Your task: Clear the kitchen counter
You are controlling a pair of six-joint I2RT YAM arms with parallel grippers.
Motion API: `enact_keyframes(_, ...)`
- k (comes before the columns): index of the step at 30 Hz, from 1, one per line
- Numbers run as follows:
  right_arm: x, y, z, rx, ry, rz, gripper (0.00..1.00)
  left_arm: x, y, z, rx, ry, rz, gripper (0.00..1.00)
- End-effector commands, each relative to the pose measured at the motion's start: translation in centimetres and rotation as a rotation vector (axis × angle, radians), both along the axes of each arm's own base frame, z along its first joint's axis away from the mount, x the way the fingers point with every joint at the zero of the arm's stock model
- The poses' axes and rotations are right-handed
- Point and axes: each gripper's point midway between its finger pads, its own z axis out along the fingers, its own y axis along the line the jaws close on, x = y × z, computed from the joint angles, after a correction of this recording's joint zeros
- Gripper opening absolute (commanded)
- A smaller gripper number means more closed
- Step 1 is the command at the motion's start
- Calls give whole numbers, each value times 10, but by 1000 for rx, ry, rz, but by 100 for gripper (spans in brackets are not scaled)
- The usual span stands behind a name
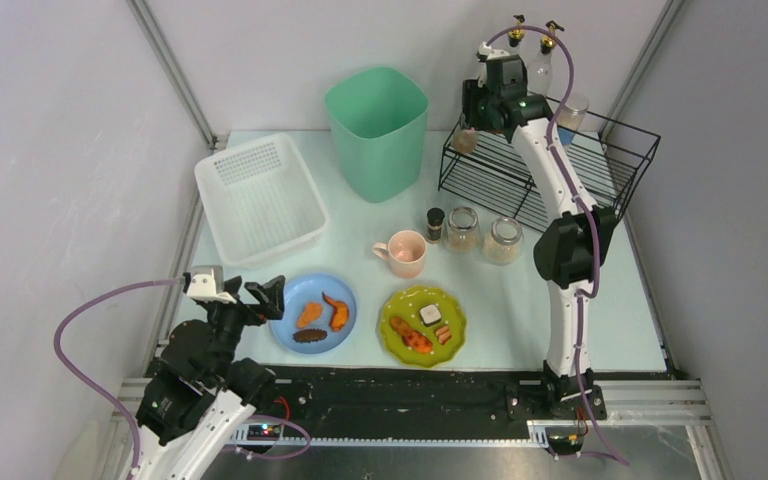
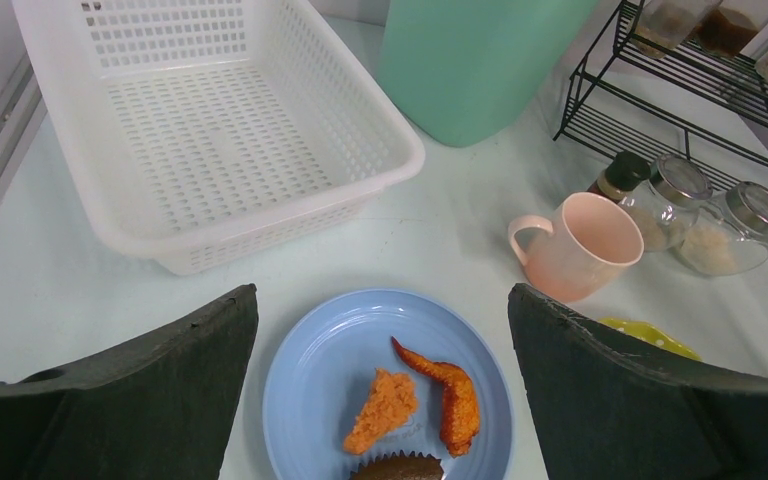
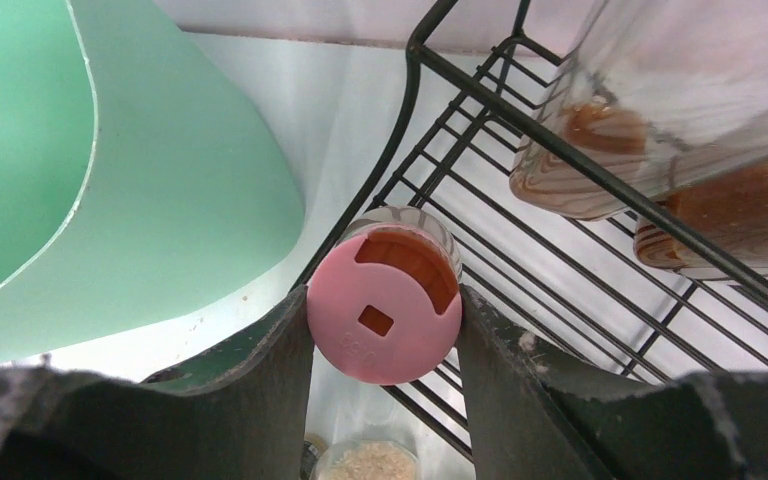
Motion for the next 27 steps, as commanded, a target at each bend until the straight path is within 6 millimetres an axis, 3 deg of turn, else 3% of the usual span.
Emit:
enact_keyframes(1, 6, 19, 19, 33, -56, 32, 12, 3, 2, 3, -18, -14, 22, 98)
enact_keyframes(9, 8, 29, 18, 42, -68, 36, 19, 3, 2, 3, -19, -15, 22, 98)
enact_keyframes(15, 6, 29, 8, 30, -44, 34, 46, 3, 1, 3, -16, -13, 20, 98)
enact_keyframes(21, 5, 27, 10, 21, -58, 20, 63, 3, 2, 4, -18, -16, 22, 98)
enact_keyframes(27, 2, 24, 29, 18, -99, 13, 74, 3, 2, 4, -18, -16, 19, 98)
